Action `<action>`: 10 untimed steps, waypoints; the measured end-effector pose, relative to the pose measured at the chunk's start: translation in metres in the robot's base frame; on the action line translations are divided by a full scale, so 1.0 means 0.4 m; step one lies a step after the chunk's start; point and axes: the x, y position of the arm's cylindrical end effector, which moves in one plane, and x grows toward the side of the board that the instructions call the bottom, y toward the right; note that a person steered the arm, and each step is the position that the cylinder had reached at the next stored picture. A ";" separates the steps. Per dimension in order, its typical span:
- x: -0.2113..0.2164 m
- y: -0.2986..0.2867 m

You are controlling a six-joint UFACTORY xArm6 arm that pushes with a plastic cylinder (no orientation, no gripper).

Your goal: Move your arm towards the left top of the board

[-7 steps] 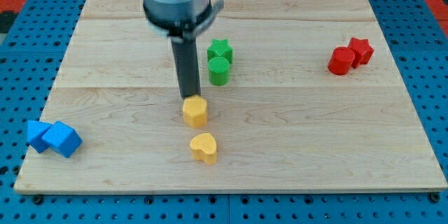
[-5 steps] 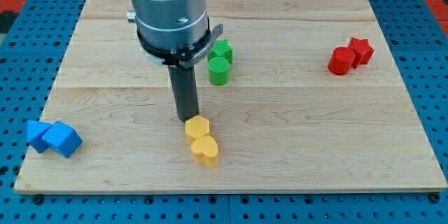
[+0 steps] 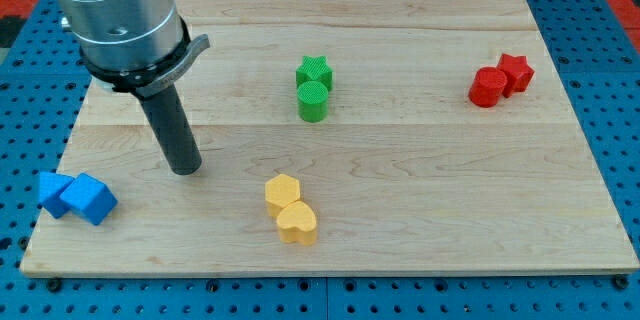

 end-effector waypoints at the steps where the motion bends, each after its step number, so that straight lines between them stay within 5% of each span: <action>1: -0.032 -0.008; 7: -0.354 -0.007; 10: -0.388 -0.007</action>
